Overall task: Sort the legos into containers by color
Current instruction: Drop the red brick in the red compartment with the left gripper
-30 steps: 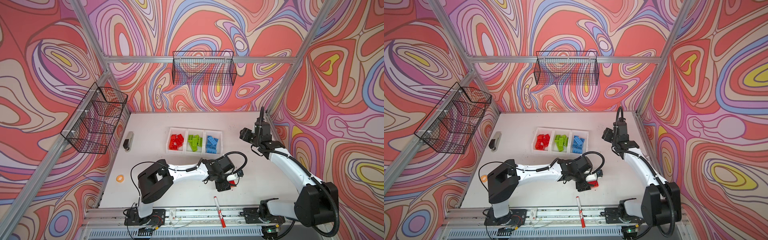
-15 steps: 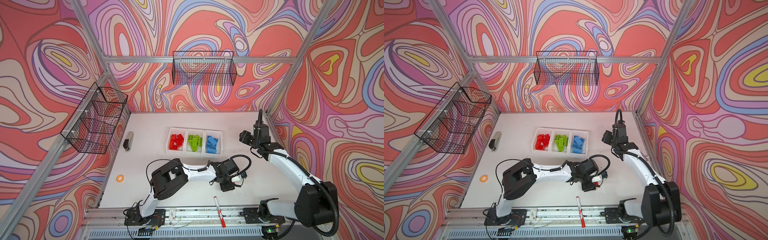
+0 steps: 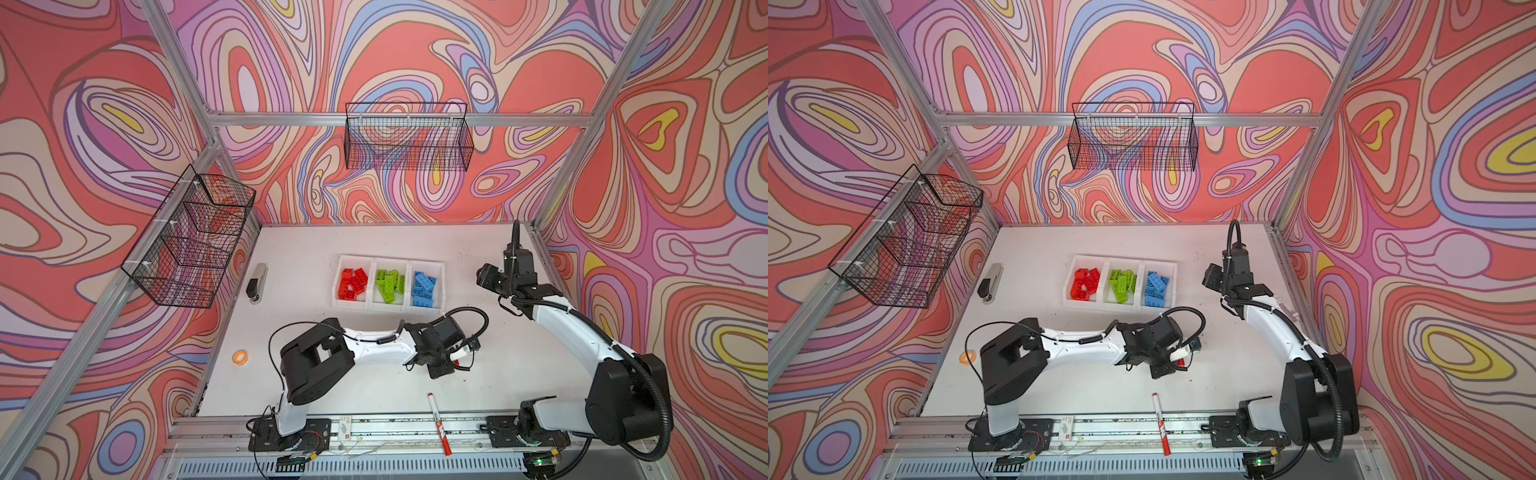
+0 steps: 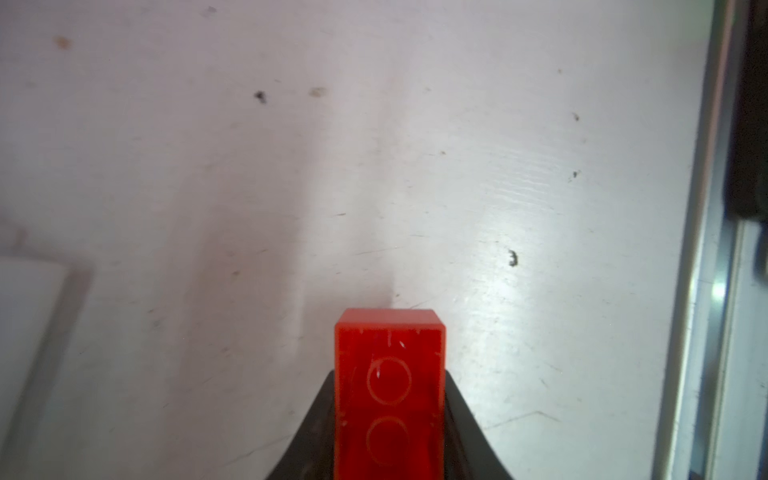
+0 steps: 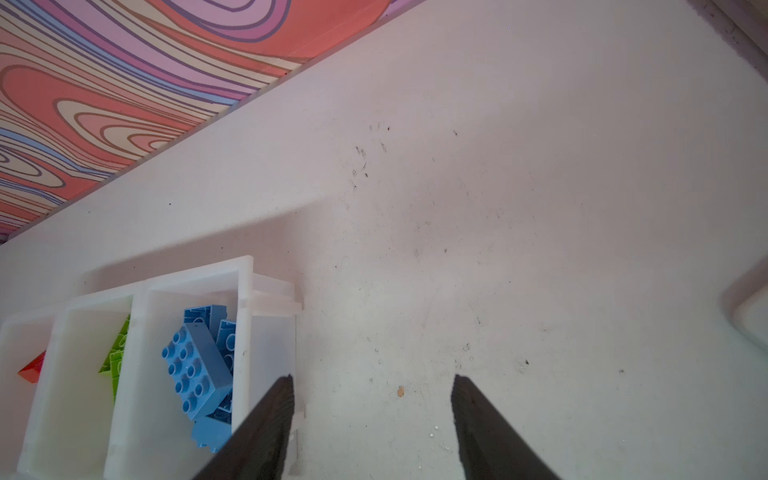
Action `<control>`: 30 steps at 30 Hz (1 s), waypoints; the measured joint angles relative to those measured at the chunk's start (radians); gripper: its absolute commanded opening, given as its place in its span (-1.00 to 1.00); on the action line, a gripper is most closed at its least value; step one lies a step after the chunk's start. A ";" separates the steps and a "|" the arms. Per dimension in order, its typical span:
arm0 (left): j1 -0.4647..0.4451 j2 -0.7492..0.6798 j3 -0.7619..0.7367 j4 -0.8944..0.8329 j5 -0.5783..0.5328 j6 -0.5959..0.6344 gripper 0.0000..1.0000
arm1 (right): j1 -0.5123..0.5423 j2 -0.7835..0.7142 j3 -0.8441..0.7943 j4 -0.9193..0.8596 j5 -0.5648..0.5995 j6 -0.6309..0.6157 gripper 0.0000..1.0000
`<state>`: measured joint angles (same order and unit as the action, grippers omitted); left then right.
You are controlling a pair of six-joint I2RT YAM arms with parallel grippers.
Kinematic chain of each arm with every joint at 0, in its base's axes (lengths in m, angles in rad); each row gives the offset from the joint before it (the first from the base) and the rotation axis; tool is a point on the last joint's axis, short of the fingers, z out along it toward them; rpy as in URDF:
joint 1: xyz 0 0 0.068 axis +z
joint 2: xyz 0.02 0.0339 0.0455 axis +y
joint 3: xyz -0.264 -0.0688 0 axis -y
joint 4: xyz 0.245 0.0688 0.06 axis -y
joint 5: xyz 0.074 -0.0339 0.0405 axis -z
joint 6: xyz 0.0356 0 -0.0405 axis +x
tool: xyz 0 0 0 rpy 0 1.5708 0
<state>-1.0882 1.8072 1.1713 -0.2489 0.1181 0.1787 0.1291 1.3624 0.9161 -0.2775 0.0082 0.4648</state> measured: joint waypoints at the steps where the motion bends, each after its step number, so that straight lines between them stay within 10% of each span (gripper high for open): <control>1: 0.034 -0.054 -0.023 0.010 -0.009 -0.009 -0.47 | 0.000 0.003 0.000 0.003 -0.005 0.000 0.28; 8: 0.349 -0.318 -0.108 0.095 -0.094 -0.083 -0.40 | 0.000 0.021 0.000 0.034 -0.043 0.007 0.25; 19: 0.717 -0.182 -0.110 0.158 -0.141 -0.230 -0.33 | 0.000 0.021 -0.015 0.045 -0.058 0.019 0.24; 30: 0.747 -0.033 -0.044 0.186 -0.180 -0.333 1.00 | 0.000 0.006 -0.021 0.031 -0.018 0.018 0.43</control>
<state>-0.3408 1.7744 1.1275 -0.0628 -0.0616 -0.1539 0.1291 1.3689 0.8951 -0.2466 -0.0101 0.4831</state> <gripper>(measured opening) 0.870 0.698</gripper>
